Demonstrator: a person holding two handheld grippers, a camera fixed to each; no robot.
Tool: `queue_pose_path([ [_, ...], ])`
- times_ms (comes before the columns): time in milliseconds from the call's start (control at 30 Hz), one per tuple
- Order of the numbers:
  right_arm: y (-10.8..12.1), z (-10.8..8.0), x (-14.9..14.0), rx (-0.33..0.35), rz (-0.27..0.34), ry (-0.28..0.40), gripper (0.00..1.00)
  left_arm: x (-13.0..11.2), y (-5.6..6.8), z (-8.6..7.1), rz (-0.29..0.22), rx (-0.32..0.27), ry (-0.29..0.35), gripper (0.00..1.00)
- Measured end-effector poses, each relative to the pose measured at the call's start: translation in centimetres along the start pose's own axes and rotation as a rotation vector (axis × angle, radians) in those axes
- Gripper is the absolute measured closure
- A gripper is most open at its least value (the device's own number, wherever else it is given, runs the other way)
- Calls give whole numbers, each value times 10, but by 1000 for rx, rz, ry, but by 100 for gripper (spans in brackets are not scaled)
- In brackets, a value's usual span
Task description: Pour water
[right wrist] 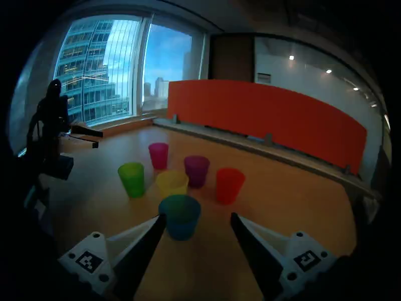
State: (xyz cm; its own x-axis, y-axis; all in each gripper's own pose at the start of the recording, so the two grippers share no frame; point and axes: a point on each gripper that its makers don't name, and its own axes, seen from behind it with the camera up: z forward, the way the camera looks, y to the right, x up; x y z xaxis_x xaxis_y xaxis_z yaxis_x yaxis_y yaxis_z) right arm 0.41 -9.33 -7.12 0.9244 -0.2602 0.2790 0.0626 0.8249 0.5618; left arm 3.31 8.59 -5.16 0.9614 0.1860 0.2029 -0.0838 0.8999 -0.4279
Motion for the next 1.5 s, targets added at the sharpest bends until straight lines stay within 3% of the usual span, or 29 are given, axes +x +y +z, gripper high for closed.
queue_pose_path([
  [267,27,-16,47,-156,27,159,1,41,-10,-25,-12,120,174,12],
  [600,72,-38,89,-370,98,359,1,85,-39,-51,-108,261,350,12],
  [900,94,-44,94,-497,111,427,1,90,-44,-50,-118,311,387,12],
  [1500,103,-40,79,-567,160,448,1,75,-49,-34,-116,385,390,12],
])
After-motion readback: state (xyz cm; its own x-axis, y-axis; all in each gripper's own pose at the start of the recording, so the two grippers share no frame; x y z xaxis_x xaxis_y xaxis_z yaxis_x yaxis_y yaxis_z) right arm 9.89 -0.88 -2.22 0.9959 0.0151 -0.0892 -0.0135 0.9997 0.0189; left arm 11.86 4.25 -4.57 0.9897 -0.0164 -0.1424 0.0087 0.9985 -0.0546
